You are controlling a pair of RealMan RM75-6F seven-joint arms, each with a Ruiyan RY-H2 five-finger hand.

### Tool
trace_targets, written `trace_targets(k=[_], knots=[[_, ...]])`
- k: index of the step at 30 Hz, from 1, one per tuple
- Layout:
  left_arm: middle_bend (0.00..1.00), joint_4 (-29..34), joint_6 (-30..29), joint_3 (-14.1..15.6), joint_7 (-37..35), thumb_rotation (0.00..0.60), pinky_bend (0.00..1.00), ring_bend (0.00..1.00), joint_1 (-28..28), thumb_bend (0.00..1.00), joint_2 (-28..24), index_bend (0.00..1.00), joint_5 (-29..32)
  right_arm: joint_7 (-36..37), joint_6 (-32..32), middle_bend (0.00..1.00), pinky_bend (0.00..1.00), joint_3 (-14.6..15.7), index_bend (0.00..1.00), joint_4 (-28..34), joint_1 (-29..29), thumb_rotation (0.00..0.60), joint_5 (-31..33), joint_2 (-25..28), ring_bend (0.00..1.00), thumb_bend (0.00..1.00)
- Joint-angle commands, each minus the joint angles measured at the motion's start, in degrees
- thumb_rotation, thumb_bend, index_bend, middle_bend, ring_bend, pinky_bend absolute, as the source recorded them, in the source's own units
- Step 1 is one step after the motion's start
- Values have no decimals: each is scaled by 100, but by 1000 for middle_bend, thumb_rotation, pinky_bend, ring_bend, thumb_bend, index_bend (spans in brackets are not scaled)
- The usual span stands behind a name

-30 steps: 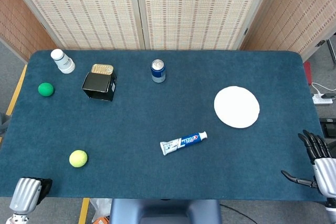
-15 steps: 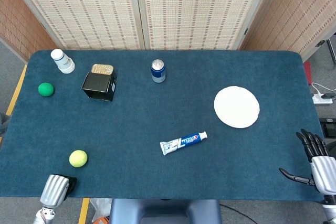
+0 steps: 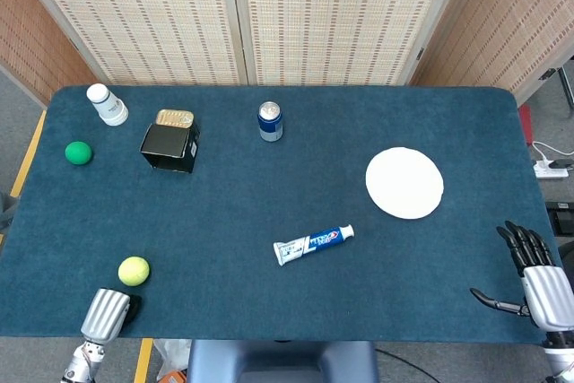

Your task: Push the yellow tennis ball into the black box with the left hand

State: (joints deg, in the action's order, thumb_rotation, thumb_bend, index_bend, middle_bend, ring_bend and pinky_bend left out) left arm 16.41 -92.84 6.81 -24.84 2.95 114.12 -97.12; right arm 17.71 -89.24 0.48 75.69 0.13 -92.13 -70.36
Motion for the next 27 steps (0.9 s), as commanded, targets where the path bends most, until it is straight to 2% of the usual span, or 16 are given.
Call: trace_targets(k=[1, 8, 18, 27], knots=[[1000, -14, 45, -18, -19, 600, 1000, 1000, 63, 659, 25, 1000, 24, 90, 13, 0, 0, 23, 0, 0, 12, 413, -29, 29, 0, 0], [1000, -16, 166, -46, 163, 600, 1000, 1000, 246, 658, 96, 1000, 54, 137, -15, 0, 0, 43, 0, -33, 8, 413, -61, 31, 0, 0], [1000, 25, 789, -374, 506, 600, 1000, 1000, 817, 657, 253, 1000, 359, 308, -32, 0, 0, 88, 0, -105, 27, 413, -131, 72, 0, 0], [1000, 274, 1103, -530, 756, 600, 1000, 1000, 1213, 664, 345, 1000, 497, 352, -6, 0, 0, 74, 0, -117, 43, 413, -92, 83, 0, 0]])
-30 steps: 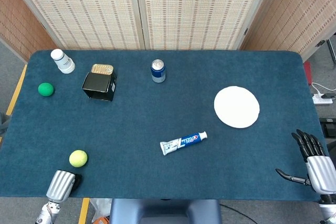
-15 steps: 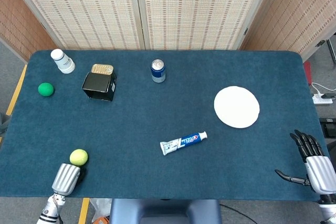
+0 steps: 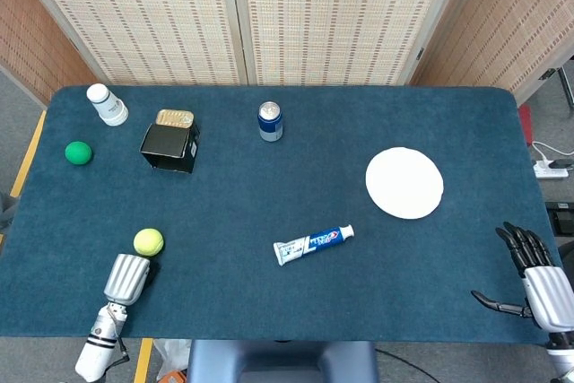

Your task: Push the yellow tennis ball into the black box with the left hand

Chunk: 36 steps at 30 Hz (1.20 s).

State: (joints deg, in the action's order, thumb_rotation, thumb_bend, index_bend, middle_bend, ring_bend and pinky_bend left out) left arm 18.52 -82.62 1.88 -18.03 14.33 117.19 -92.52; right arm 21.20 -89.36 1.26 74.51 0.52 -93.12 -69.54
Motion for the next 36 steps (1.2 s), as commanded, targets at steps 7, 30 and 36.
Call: trace_targets(k=[7, 30, 36], knots=[[1000, 220, 391, -139, 332, 600, 1000, 1000, 315, 672, 151, 1000, 154, 7, 82, 0, 0, -15, 0, 28, 36, 413, 54, 23, 0, 0], [1000, -104, 1848, -1022, 786, 600, 1000, 1000, 1598, 673, 299, 1000, 1003, 37, 227, 0, 0, -20, 0, 65, 96, 413, 130, 68, 0, 0], [1000, -158, 1968, -1131, 748, 600, 1000, 1000, 1847, 673, 301, 1000, 1108, -14, 262, 0, 0, -3, 0, 74, 119, 413, 107, 62, 0, 0]])
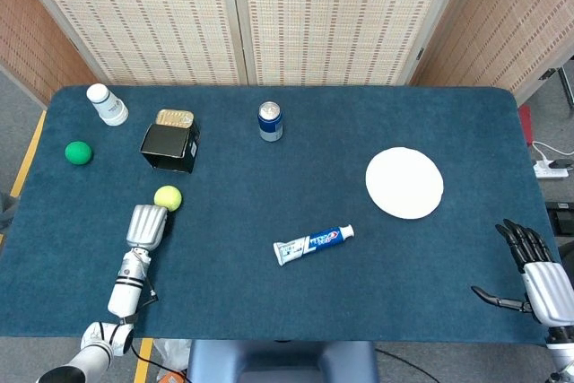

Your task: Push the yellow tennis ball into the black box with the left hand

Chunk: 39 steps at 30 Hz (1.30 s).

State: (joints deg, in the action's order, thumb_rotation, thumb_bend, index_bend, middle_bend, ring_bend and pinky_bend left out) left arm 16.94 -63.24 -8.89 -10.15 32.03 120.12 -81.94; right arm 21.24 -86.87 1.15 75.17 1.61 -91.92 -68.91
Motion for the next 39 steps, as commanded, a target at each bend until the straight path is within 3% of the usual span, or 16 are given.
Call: trace_targets(k=[1, 15, 17, 18, 20, 22, 24, 31, 39], knots=[[1000, 10, 32, -75, -54, 600, 1000, 1000, 115, 673, 21, 1000, 68, -29, 23, 0, 0, 13, 0, 12, 16, 413, -18, -1, 0, 0], [996, -43, 22, -342, -548, 600, 990, 977, 661, 682, 258, 987, 270, -87, 210, 0, 0, -28, 0, 86, 94, 413, 107, 19, 0, 0], [888, -71, 214, -336, -554, 593, 901, 826, 715, 647, 234, 874, 293, -94, 228, 0, 0, -28, 0, 96, 99, 413, 117, 21, 0, 0], [756, -53, 467, -322, -573, 558, 783, 680, 750, 620, 189, 761, 315, -97, 243, 0, 0, -27, 0, 101, 104, 413, 123, 23, 0, 0], [306, -32, 874, -349, -500, 462, 339, 249, 810, 556, 115, 427, 402, -113, 267, 0, 0, -26, 0, 112, 111, 413, 134, 28, 0, 0], [22, -27, 1130, -437, -337, 408, 28, 8, 865, 519, 82, 152, 534, -123, 285, 0, 0, -23, 0, 122, 115, 413, 143, 34, 0, 0], [0, -64, 1129, -523, -233, 397, 0, 0, 886, 502, 85, 48, 632, -117, 291, 0, 0, -22, 0, 125, 116, 413, 146, 37, 0, 0], [0, -240, 995, -626, -329, 255, 0, 0, 908, 498, 60, 1, 732, -124, 277, 0, 0, -16, 0, 128, 106, 413, 144, 35, 0, 0], [0, -391, 757, -460, -825, 236, 0, 0, 859, 493, 23, 0, 577, -304, 367, 0, 0, 10, 0, 187, 151, 412, 123, 13, 0, 0]])
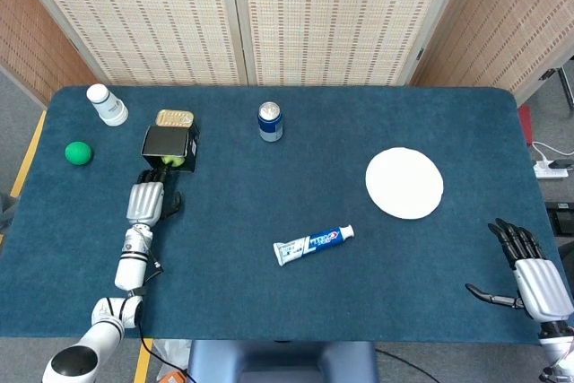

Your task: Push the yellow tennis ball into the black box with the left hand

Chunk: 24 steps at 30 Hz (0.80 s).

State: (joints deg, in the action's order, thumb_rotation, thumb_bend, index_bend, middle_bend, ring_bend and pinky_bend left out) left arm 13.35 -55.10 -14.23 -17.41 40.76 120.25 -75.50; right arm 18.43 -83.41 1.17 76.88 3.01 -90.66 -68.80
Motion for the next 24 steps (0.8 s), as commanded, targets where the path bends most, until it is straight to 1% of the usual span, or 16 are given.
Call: trace_targets(k=[1, 5, 15, 24], knots=[[0, -34, -33, 96, -116, 236, 0, 0, -12, 493, 23, 0, -82, -29, 29, 0, 0, 9, 0, 23, 16, 412, -2, 5, 0, 0], [0, -63, 68, 179, -117, 241, 0, 0, 15, 490, 50, 0, -138, -33, 35, 0, 0, 5, 0, 37, 15, 413, 16, 15, 0, 0], [0, -99, 302, 192, -94, 243, 0, 0, 7, 486, 42, 0, -84, 41, -19, 0, 0, 35, 0, 11, 0, 413, -41, 35, 0, 0], [0, -50, 226, 216, -63, 239, 0, 0, -27, 486, 6, 0, -84, 52, -45, 0, 0, 51, 0, -8, -5, 413, -72, 29, 0, 0]])
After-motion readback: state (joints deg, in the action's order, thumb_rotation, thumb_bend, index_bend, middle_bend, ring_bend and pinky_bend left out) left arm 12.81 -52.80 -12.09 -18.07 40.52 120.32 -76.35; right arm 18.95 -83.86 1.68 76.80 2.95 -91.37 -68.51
